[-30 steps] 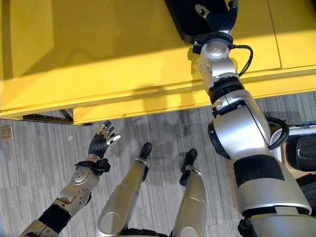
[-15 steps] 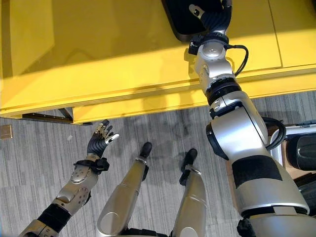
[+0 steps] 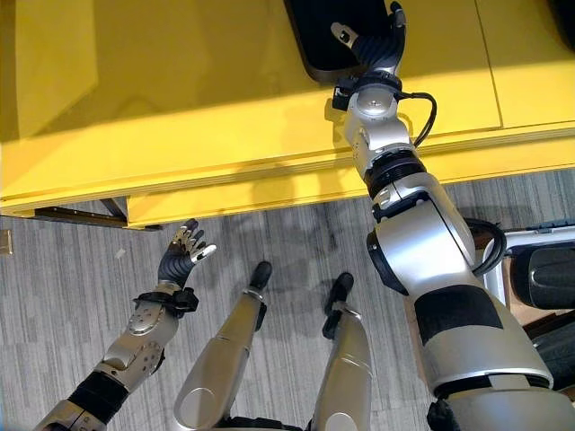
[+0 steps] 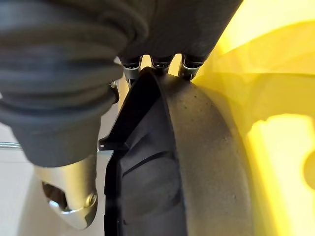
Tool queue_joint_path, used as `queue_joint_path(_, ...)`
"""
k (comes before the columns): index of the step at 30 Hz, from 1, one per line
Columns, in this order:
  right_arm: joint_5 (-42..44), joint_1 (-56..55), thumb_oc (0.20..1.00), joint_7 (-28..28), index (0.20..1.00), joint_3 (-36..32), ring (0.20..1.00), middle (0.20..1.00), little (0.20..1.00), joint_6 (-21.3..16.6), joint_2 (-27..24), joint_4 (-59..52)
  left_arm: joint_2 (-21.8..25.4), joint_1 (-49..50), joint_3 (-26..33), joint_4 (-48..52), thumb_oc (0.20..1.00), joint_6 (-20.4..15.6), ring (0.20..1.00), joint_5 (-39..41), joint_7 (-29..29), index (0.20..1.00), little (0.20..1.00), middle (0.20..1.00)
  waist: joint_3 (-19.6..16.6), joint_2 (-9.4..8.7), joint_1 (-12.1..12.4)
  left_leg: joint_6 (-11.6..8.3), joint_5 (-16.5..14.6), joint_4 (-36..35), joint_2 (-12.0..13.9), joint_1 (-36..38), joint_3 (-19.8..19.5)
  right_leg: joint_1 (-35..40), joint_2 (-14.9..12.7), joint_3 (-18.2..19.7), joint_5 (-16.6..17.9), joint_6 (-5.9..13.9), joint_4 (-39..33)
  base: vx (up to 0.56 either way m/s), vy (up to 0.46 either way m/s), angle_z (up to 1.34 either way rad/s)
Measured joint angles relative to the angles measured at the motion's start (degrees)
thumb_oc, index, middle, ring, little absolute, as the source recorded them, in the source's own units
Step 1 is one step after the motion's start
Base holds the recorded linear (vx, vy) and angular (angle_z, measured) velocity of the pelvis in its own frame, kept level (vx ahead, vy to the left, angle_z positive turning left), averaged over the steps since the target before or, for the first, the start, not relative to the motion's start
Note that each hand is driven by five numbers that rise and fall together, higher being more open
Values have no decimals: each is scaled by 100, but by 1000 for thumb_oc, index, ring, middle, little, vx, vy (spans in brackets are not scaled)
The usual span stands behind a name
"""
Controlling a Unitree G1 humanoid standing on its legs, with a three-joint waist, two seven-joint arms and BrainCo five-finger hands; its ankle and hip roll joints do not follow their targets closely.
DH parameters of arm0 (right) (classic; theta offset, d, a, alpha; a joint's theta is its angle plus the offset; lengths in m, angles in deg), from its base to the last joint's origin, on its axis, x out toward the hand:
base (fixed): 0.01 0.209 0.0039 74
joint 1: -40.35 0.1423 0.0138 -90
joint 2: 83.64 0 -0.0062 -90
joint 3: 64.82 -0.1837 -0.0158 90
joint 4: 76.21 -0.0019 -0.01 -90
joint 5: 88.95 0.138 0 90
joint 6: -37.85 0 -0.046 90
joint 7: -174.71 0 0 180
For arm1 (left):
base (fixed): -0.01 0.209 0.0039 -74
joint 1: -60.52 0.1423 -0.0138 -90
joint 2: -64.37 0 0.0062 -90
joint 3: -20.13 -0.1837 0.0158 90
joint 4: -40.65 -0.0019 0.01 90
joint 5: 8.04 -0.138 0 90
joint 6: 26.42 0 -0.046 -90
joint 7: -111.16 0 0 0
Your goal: Move parts from the plastic box to the shelf.
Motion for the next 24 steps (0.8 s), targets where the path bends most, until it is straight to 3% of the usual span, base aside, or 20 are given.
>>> queue_joint_path(24, 1, -32, 1000, 15, 1000, -60, 1000, 1000, 1000, 1, 81, -62, 0, 9, 2, -56, 1000, 0, 1000, 1, -1, 1000, 1000, 1000, 0, 0, -3, 17, -17, 43, 0, -3, 19, 29, 5, 1, 31, 0, -45, 0, 0, 0)
